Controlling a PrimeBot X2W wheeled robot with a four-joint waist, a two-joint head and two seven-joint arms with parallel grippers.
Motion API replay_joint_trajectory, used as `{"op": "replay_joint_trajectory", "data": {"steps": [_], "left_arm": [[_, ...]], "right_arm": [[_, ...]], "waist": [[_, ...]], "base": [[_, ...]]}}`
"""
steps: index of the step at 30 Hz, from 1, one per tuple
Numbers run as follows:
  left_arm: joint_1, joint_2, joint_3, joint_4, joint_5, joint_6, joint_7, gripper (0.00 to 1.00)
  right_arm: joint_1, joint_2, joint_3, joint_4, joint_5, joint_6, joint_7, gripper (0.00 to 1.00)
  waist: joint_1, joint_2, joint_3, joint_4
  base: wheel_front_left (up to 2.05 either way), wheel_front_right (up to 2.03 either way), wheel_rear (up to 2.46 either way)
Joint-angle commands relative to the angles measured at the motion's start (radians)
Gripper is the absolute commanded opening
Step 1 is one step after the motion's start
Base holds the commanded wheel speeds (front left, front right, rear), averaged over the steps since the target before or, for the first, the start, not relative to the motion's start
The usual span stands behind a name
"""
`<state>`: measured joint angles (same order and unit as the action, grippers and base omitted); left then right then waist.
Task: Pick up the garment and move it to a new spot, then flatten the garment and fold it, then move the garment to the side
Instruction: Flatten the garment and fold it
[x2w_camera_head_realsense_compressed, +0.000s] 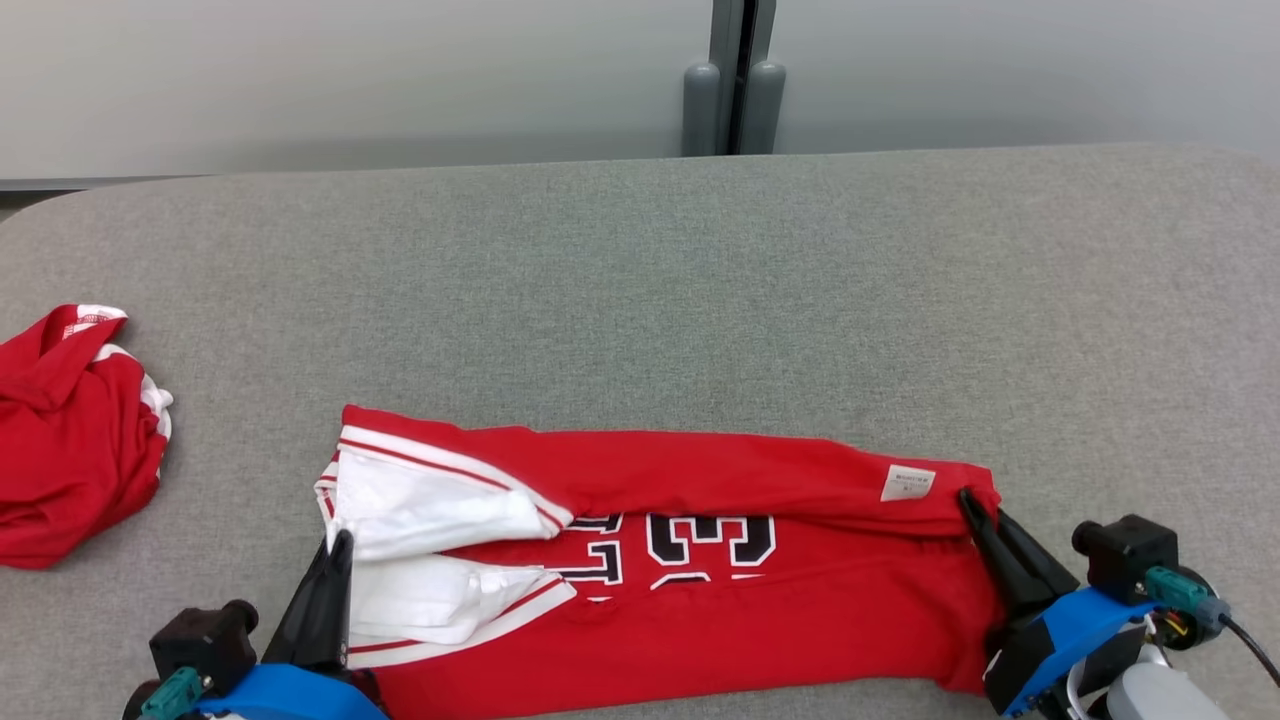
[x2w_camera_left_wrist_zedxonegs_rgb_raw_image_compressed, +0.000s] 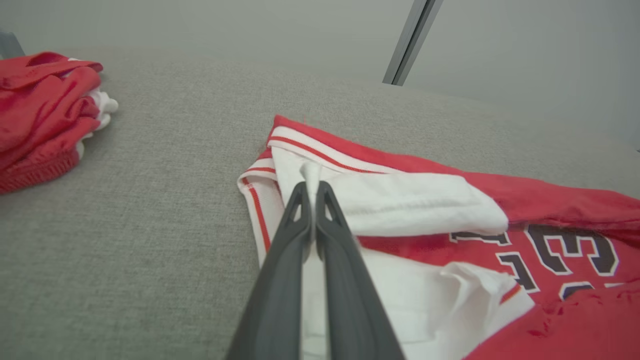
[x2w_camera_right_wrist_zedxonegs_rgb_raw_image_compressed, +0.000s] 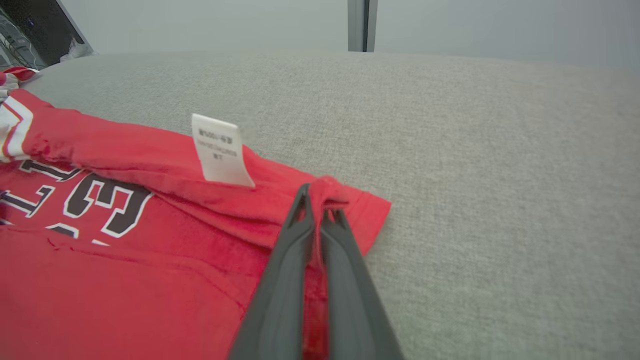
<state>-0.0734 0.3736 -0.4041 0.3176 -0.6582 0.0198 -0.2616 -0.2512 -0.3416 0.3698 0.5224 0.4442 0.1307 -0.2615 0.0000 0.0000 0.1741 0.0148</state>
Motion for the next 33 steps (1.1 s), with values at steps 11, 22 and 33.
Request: {"op": "replay_joint_trajectory", "data": {"steps": [11, 22, 33], "left_arm": [[0.063, -0.082, 0.143, -0.085, 0.126, 0.018, -0.004, 1.0], [0.091, -0.255, 0.386, -0.257, 0.399, -0.018, -0.004, 1.0], [0.102, -0.311, 0.45, -0.269, 0.566, -0.024, -0.004, 1.0]], "right_arm": [[0.089, 0.035, -0.102, -0.124, -0.029, 0.0, -0.005, 1.0], [0.076, 0.095, -0.202, -0.061, -0.051, 0.0, -0.004, 1.0], [0.01, 0.157, -0.184, 0.173, -0.023, 0.0, -0.004, 1.0]], "waist": [[0.0, 0.0, -0.018, 0.001], [0.0, 0.0, -0.03, 0.0], [0.0, 0.0, -0.018, 0.001]], "base": [[0.0, 0.0, 0.0], [0.0, 0.0, 0.0], [0.0, 0.0, 0.0]]}}
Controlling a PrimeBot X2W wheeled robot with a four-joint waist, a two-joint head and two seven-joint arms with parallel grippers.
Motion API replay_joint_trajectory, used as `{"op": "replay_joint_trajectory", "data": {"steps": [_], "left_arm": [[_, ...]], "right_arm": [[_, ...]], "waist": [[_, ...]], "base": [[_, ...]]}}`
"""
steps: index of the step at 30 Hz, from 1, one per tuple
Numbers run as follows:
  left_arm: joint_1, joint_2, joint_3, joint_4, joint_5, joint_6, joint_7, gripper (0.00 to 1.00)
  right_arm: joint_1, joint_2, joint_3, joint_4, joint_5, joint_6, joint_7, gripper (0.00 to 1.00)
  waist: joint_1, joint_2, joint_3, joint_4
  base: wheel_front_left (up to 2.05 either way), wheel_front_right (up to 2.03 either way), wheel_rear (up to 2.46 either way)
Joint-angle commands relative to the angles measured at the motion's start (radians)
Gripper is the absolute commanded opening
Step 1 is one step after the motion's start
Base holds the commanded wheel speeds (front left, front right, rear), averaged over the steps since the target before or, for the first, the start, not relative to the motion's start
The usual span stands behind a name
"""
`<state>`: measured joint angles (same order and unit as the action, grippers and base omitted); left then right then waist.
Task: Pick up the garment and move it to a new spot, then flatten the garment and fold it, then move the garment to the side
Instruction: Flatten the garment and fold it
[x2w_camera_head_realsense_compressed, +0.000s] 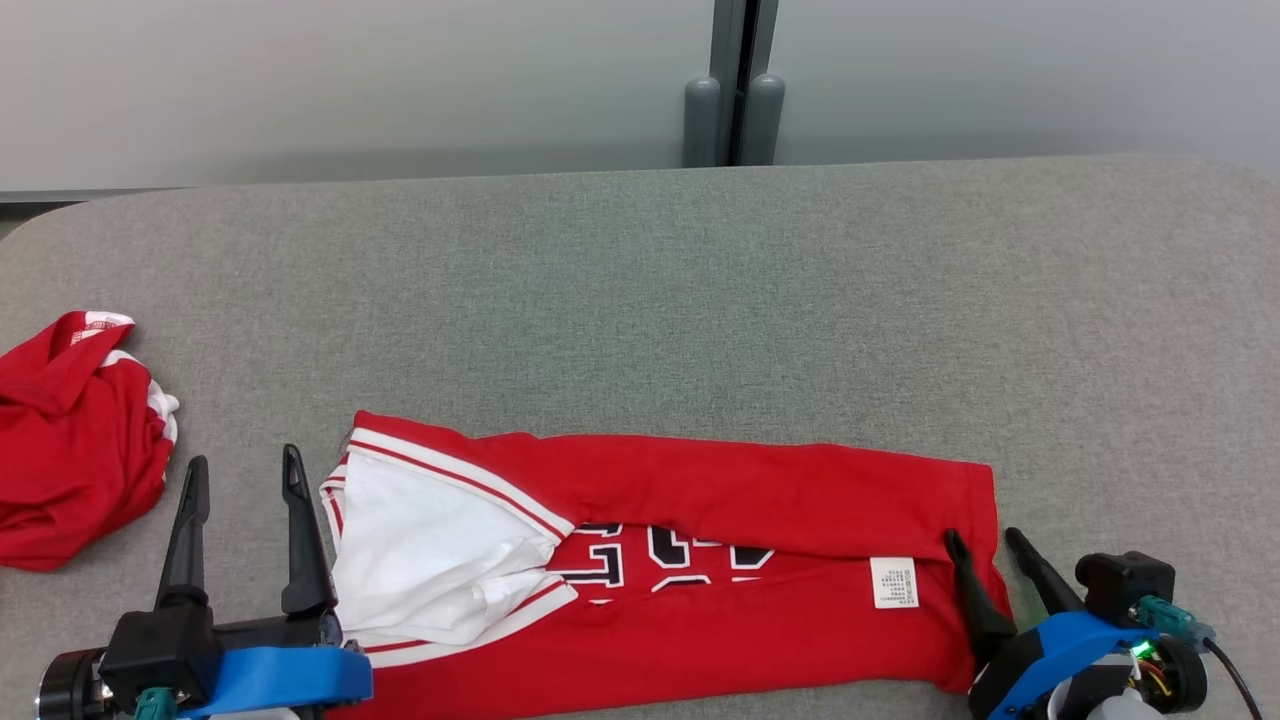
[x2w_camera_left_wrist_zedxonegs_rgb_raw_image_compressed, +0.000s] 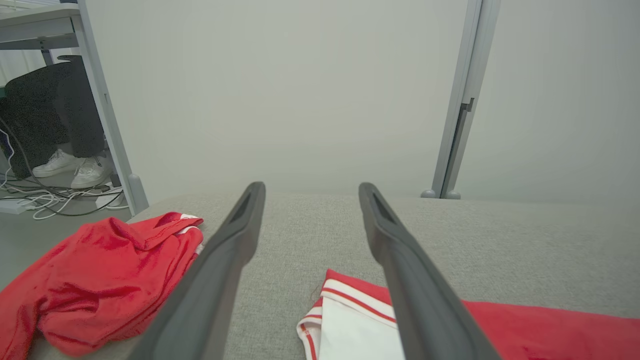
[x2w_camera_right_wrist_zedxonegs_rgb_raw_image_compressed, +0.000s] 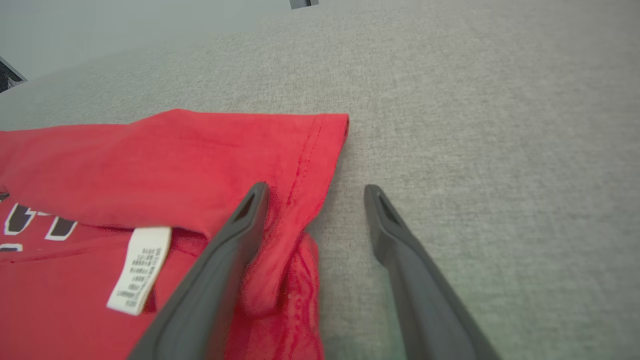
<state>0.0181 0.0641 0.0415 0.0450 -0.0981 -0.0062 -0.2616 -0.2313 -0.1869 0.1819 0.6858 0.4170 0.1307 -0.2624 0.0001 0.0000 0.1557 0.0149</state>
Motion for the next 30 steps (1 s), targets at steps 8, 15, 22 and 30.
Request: {"op": "replay_joint_trajectory", "data": {"steps": [8, 15, 22, 30], "left_arm": [[0.02, -0.011, 0.032, 0.038, 0.031, 0.017, -0.004, 1.0], [0.027, -0.013, 0.031, 0.052, 0.039, 0.016, -0.004, 1.0], [0.038, -0.014, 0.028, 0.057, 0.044, 0.02, -0.004, 1.0], [0.042, -0.014, 0.034, 0.061, 0.047, 0.019, -0.004, 1.0]], "right_arm": [[-0.005, 0.033, 0.086, 0.106, 0.045, 0.0, 0.003, 0.93], [-0.025, 0.033, 0.136, 0.118, 0.088, 0.0, 0.005, 0.0], [-0.052, -0.077, 0.047, 0.086, 0.089, -0.001, -0.002, 0.0], [-0.079, -0.202, -0.048, 0.117, 0.066, 0.0, -0.002, 0.0]], "waist": [[-0.0001, 0.0, -0.005, 0.013], [-0.0001, 0.0, -0.011, 0.012], [-0.0001, 0.0, -0.03, -0.009], [-0.0001, 0.0, -0.038, -0.027]], "base": [[0.0, 0.0, 0.0], [0.0, 0.0, 0.0], [0.0, 0.0, 0.0], [0.0, 0.0, 0.0]]}}
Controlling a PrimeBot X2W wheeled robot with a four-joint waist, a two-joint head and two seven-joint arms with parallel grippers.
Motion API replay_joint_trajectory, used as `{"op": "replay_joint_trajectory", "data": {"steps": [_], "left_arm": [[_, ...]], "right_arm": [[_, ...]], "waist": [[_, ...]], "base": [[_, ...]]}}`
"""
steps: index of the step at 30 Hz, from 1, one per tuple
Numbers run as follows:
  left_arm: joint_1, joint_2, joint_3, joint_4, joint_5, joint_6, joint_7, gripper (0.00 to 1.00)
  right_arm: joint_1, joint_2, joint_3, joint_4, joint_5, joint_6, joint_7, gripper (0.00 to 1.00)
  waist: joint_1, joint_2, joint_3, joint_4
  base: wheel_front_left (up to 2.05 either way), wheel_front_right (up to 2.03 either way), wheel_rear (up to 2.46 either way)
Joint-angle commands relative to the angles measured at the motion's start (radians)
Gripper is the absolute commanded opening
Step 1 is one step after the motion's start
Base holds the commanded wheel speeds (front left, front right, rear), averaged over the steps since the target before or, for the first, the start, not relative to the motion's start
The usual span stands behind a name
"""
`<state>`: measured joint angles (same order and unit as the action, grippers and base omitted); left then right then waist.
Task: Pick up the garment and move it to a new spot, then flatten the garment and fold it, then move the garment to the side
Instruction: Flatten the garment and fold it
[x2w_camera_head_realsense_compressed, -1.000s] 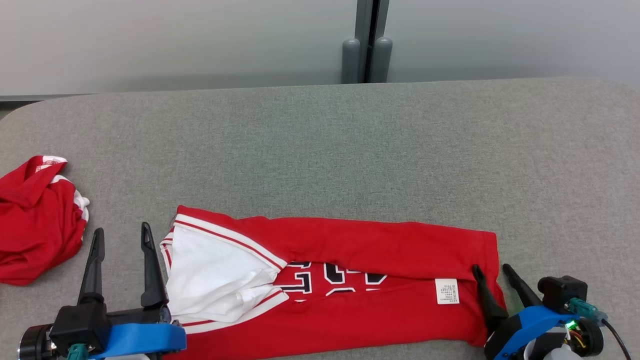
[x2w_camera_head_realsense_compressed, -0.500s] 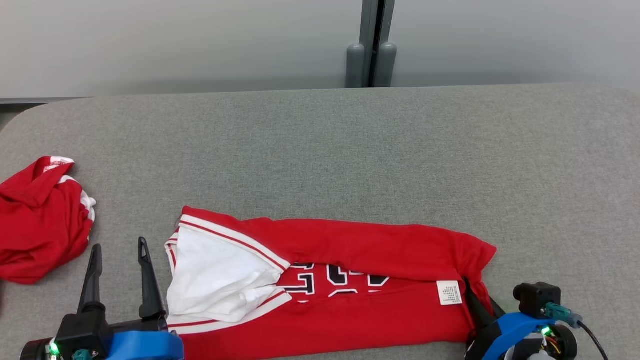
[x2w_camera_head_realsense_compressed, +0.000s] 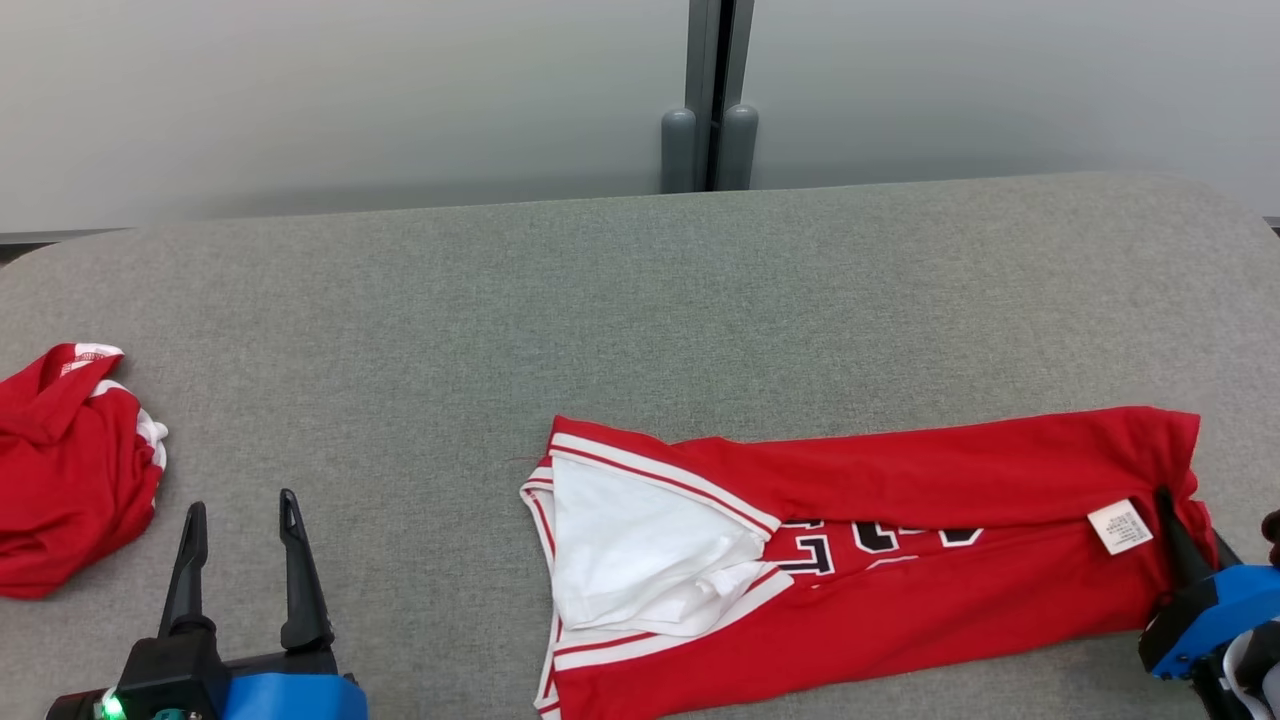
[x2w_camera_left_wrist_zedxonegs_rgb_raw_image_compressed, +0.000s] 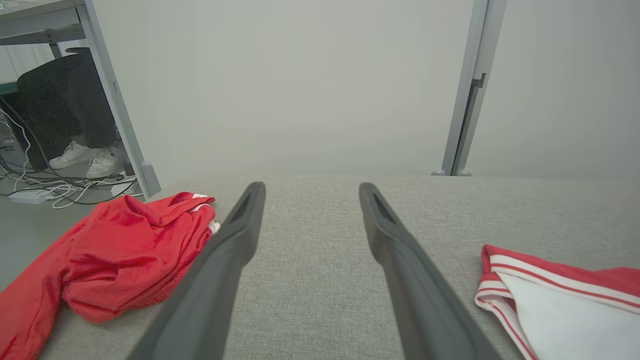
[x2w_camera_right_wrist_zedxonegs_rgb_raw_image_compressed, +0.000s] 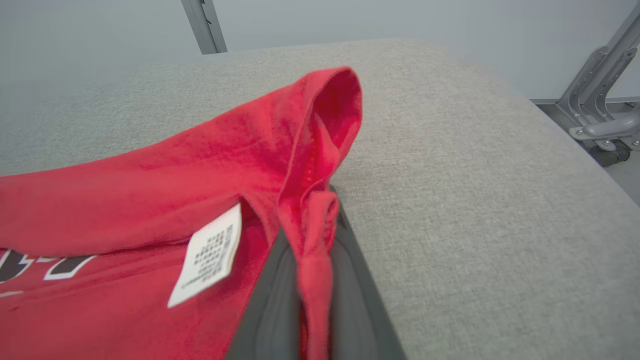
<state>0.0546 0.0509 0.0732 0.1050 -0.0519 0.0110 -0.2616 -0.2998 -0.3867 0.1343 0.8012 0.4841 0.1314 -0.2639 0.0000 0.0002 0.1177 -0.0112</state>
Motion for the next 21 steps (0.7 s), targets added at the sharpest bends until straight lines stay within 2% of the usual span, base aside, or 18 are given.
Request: {"op": "replay_joint_trajectory", "data": {"steps": [1, 6, 21], "left_arm": [[0.005, -0.001, 0.003, 0.001, 0.001, 0.0, -0.004, 1.0], [0.007, -0.001, -0.001, 0.001, 0.0, 0.001, -0.004, 1.0], [0.01, -0.001, -0.013, 0.005, -0.009, 0.01, -0.004, 1.0]], "right_arm": [[-0.015, -0.013, -0.009, 0.003, -0.007, -0.001, 0.0, 0.0], [-0.035, -0.022, 0.005, -0.002, -0.023, -0.001, 0.0, 0.0], [0.02, 0.131, 0.158, -0.209, -0.015, -0.001, 0.0, 0.0]], "waist": [[0.0, -0.0002, -0.001, -0.002], [0.0, -0.0002, -0.001, -0.006], [0.0, -0.0002, -0.001, 0.013]], "base": [[0.0, 0.0, 0.0], [0.0, 0.0, 0.0], [0.0, 0.0, 0.0]]}}
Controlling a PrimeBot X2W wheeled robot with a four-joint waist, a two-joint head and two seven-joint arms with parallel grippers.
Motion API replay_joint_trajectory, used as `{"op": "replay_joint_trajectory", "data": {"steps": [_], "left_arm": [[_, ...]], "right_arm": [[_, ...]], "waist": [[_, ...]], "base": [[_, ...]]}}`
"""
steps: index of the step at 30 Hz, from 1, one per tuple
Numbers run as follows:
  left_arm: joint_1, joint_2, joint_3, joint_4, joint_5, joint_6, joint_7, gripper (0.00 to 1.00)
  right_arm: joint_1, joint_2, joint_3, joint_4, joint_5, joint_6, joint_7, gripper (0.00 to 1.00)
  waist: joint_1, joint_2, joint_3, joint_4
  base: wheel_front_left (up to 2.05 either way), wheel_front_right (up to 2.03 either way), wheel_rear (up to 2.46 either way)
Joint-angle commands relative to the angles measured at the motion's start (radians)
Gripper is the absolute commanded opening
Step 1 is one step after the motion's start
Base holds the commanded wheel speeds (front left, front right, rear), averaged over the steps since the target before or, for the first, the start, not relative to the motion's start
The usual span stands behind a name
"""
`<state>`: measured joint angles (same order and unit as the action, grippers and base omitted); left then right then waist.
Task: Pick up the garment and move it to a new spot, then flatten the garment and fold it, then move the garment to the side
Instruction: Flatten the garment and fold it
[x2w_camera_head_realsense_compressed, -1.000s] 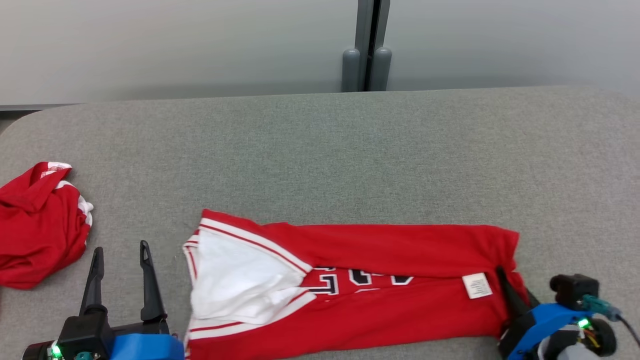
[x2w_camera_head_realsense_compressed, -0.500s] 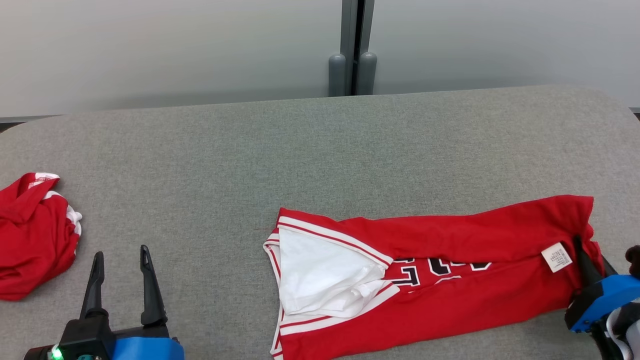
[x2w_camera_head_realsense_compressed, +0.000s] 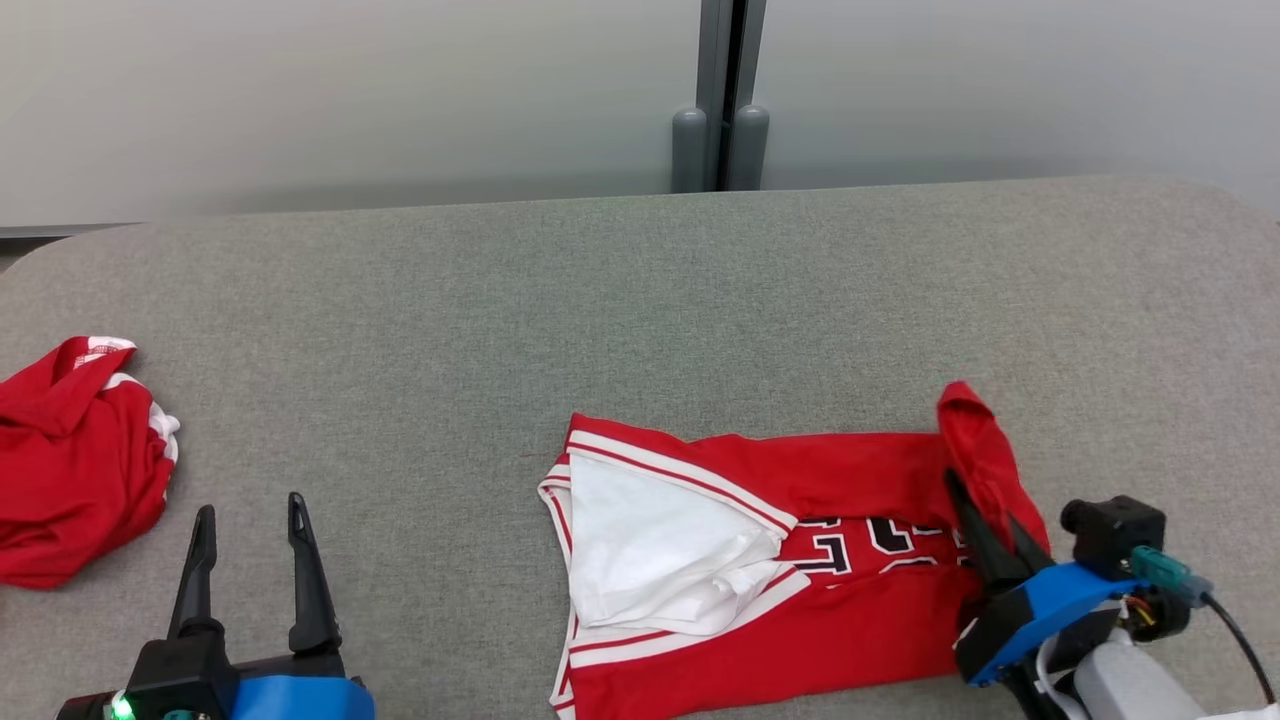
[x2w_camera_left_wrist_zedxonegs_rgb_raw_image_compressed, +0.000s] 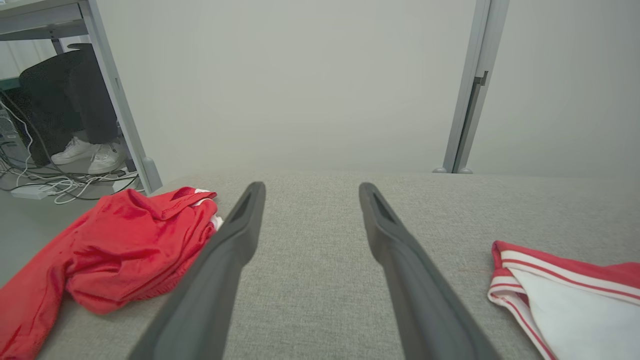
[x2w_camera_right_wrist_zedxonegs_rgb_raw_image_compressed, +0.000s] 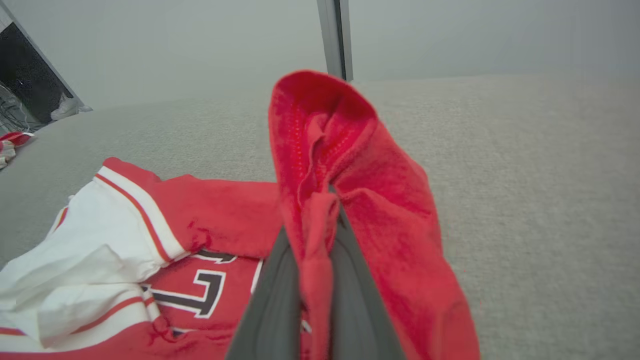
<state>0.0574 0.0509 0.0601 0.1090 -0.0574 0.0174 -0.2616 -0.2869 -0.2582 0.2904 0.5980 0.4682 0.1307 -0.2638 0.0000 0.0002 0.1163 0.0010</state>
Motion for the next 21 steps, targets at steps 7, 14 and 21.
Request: {"op": "replay_joint_trajectory", "data": {"steps": [7, 14, 21], "left_arm": [[0.001, -0.001, -0.006, 0.008, -0.005, 0.006, -0.004, 1.0], [-0.022, -0.001, -0.021, 0.021, -0.009, 0.002, -0.004, 1.0], [-0.031, -0.001, -0.034, 0.033, -0.013, -0.002, -0.004, 1.0]], "right_arm": [[0.0, 0.076, 0.113, -0.065, 0.0, 0.0, 0.0, 0.0], [-0.043, 0.136, 0.206, -0.068, 0.014, 0.0, 0.0, 0.0], [-0.091, 0.182, 0.305, -0.052, 0.04, 0.0, 0.0, 0.0]], "waist": [[0.0, -0.0002, 0.005, 0.01], [0.0, -0.0002, 0.011, 0.028], [0.0, -0.0002, 0.017, 0.051]], "base": [[0.0, 0.0, 0.0], [0.0, 0.0, 0.0], [0.0, 0.0, 0.0]]}}
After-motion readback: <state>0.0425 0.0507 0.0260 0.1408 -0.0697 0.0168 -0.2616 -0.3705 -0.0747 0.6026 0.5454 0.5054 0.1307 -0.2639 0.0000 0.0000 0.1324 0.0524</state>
